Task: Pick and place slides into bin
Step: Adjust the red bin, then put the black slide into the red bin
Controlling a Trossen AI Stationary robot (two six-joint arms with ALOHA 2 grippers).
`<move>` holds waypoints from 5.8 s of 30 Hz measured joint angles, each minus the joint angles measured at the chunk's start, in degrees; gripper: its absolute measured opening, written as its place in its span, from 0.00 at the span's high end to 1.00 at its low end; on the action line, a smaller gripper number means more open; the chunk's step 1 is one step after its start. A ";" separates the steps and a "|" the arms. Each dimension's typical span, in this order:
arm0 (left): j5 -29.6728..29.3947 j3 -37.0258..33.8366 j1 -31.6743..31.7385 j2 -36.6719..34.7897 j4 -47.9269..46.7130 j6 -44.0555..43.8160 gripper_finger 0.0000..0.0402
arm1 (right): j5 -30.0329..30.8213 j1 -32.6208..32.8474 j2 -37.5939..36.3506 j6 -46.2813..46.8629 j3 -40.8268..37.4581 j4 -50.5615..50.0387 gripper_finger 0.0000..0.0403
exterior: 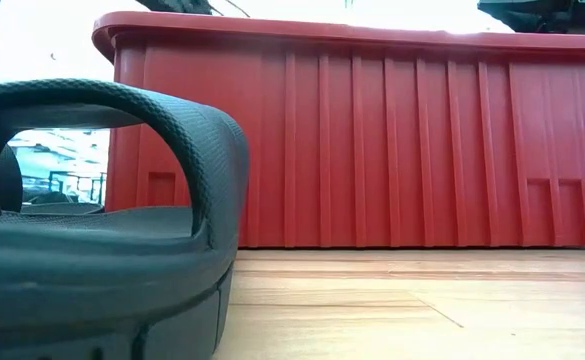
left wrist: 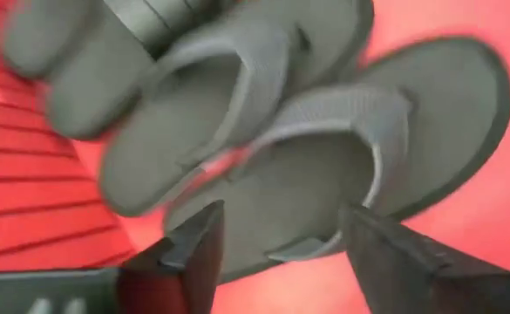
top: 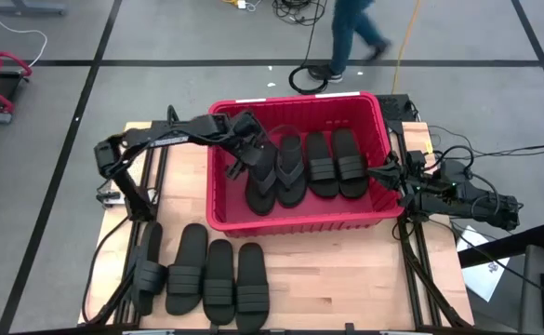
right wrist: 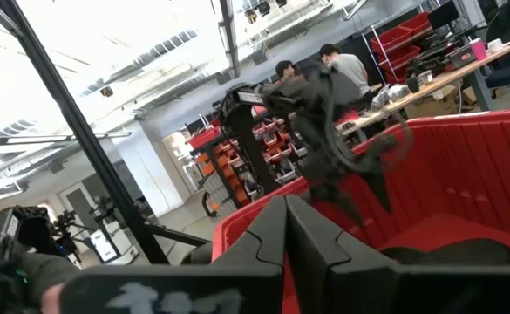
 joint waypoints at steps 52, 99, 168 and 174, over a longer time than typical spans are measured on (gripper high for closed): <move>1.20 4.57 -42.54 -15.73 -8.73 -69.57 1.00 | -37.19 0.02 4.28 6.73 15.21 -22.26 1.00; 0.14 -3.97 -33.26 -15.56 8.65 -64.43 1.00 | -55.45 4.97 16.05 22.58 15.21 0.84 1.00; 1.92 -4.24 -36.20 -15.60 5.34 -69.56 1.00 | -35.74 31.66 28.88 13.02 15.17 -13.37 1.00; -3.25 2.56 -39.89 -15.61 7.76 -70.41 1.00 | -32.08 33.73 29.61 10.95 16.19 -9.60 1.00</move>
